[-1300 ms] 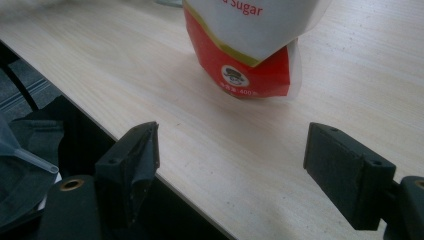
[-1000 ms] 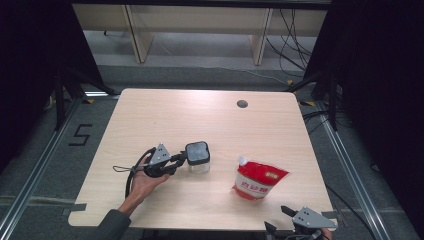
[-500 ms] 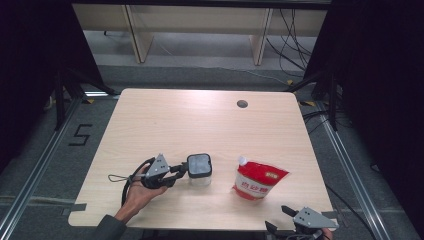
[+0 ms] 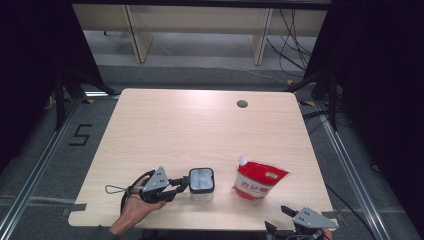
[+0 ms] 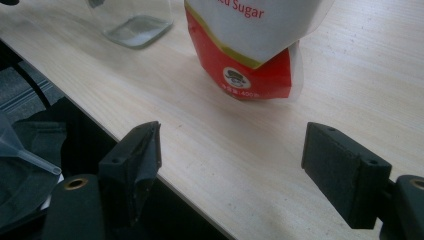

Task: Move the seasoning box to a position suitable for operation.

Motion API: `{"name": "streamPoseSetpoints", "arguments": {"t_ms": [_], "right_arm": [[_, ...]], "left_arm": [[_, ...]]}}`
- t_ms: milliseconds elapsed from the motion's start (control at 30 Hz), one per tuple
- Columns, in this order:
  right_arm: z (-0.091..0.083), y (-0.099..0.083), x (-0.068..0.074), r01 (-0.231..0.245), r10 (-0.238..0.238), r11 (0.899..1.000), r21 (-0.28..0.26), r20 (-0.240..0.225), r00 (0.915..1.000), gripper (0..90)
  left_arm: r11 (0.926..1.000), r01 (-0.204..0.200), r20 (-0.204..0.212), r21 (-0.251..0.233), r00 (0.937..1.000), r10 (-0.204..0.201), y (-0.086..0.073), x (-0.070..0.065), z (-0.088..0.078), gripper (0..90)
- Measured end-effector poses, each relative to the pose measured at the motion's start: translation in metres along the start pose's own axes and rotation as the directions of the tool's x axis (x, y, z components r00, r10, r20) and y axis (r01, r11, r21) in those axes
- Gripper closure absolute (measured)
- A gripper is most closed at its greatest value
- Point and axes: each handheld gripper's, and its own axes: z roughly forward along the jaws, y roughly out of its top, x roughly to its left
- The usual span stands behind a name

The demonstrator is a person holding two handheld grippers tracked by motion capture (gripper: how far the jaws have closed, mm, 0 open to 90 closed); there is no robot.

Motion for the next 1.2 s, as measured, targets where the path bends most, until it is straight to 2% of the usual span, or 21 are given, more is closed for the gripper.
{"name": "streamPoseSetpoints", "arguments": {"t_ms": [67, 133, 200, 233, 300, 400, 500, 600, 700, 733, 767, 800, 833, 867, 933, 967, 1000, 1033, 1100, 1167, 1200], "right_arm": [[0.000, 0.000, 0.000, 0.006, -0.006, 1.000, -0.001, 0.003, 1.0000, 24.8], [0.000, 0.000, -0.001, 0.023, -0.023, 1.000, -0.005, 0.013, 0.9996, 24.8], [0.000, 0.000, -0.002, 0.034, -0.034, 0.999, -0.014, 0.022, 0.9992, 25.0], [0.000, 0.000, -0.001, 0.033, -0.033, 0.999, -0.014, 0.020, 0.9992, 25.3], [0.000, 0.000, 0.002, 0.000, 0.000, 1.000, 0.002, 0.005, 1.0000, 31.3], [0.001, 0.001, 0.002, 0.048, -0.048, 0.999, -0.012, 0.012, 0.9988, 33.3], [0.001, 0.001, 0.002, 0.047, -0.047, 0.999, -0.009, 0.009, 0.9989, 33.3], [0.001, 0.001, 0.002, 0.036, -0.036, 0.999, -0.002, 0.005, 0.9993, 34.2], [0.001, 0.001, 0.001, 0.060, -0.060, 0.998, -0.006, 0.012, 0.9981, 34.6], [0.001, 0.000, 0.003, 0.039, -0.039, 0.999, 0.004, 0.007, 0.9992, 34.6], [0.001, 0.000, 0.002, 0.050, -0.050, 0.999, 0.000, 0.011, 0.9987, 34.6], [0.001, 0.000, 0.004, 0.034, -0.034, 0.999, 0.004, 0.007, 0.9994, 34.7], [0.002, 0.000, 0.001, 0.059, -0.059, 0.998, -0.004, 0.005, 0.9983, 34.7], [0.001, 0.000, 0.001, 0.054, -0.054, 0.999, 0.002, 0.002, 0.9986, 34.7], [0.001, 0.000, 0.003, 0.029, -0.029, 1.000, 0.010, 0.002, 0.9996, 34.7], [0.001, 0.000, 0.003, 0.029, -0.029, 1.000, 0.007, 0.000, 0.9996, 34.7], [0.001, 0.000, 0.001, 0.056, -0.056, 0.998, -0.005, 0.011, 0.9984, 34.7], [0.001, -0.001, 0.001, 0.049, -0.049, 0.999, -0.005, 0.007, 0.9988, 34.6], [0.001, -0.001, 0.000, 0.061, -0.061, 0.998, -0.005, 0.007, 0.9981, 34.1], [0.002, -0.001, -0.001, 0.047, -0.047, 0.999, -0.003, -0.007, 0.9989, 34.0], [0.002, -0.001, -0.002, 0.057, -0.056, 0.998, -0.008, 0.002, 0.9984, 33.9]], "left_arm": [[0.9999, -0.015, 0.011, 0.007, 0.9998, 0.015, 0.000, 0.000, -0.001, 73.3], [1.0000, 0.007, 0.021, 0.003, 0.9998, -0.007, -0.002, -0.002, -0.001, 73.3], [1.0000, -0.005, 0.024, 0.004, 0.9997, 0.005, -0.002, -0.003, -0.002, 73.3], [0.9999, 0.009, 0.030, -0.004, 0.9995, -0.009, -0.003, -0.004, -0.002, 73.2], [1.0000, -0.002, 0.040, 0.001, 0.9992, 0.002, -0.003, -0.005, -0.002, 73.3], [1.0000, -0.001, 0.050, -0.003, 0.9987, 0.001, -0.002, -0.007, -0.001, 73.2], [0.9999, 0.013, 0.055, -0.004, 0.9984, -0.013, -0.003, -0.007, -0.001, 73.1], [1.0000, -0.005, 0.057, 0.004, 0.9984, 0.005, -0.002, -0.006, -0.002, 73.1], [0.9999, -0.007, 0.052, 0.009, 0.9986, 0.006, -0.001, -0.007, -0.002, 72.8], [0.9999, -0.011, 0.056, 0.012, 0.9984, 0.010, -0.001, -0.006, -0.002, 72.3], [0.9999, 0.000, 0.057, 0.012, 0.9984, -0.001, 0.000, -0.006, -0.002, 71.2], [0.9998, 0.001, 0.051, 0.019, 0.9987, -0.002, 0.000, -0.007, -0.002, 67.7], [0.9996, 0.006, 0.040, 0.027, 0.9992, -0.007, 0.001, -0.007, -0.003, 61.5], [0.9989, -0.012, 0.024, 0.046, 0.9997, 0.011, 0.002, -0.007, -0.005, 56.0], [0.9993, -0.004, 0.024, 0.037, 0.9997, 0.003, 0.003, -0.009, -0.008, 49.3], [0.9994, -0.002, 0.021, 0.034, 0.9998, 0.001, 0.004, -0.010, -0.011, 46.5], [0.9991, -0.001, 0.021, 0.042, 0.9998, 0.000, 0.004, -0.010, -0.013, 42.8], [0.9989, -0.009, 0.015, 0.047, 0.9999, 0.009, 0.005, -0.010, -0.017, 39.9], [0.9992, -0.010, -0.018, 0.038, 0.9998, 0.010, 0.007, -0.010, -0.025, 35.5], [0.9999, 0.009, -0.017, 0.013, 0.9998, -0.009, 0.008, -0.008, -0.036, 32.9], [0.9997, 0.025, -0.019, -0.001, 0.9995, -0.025, 0.008, -0.009, -0.038, 31.6]]}}
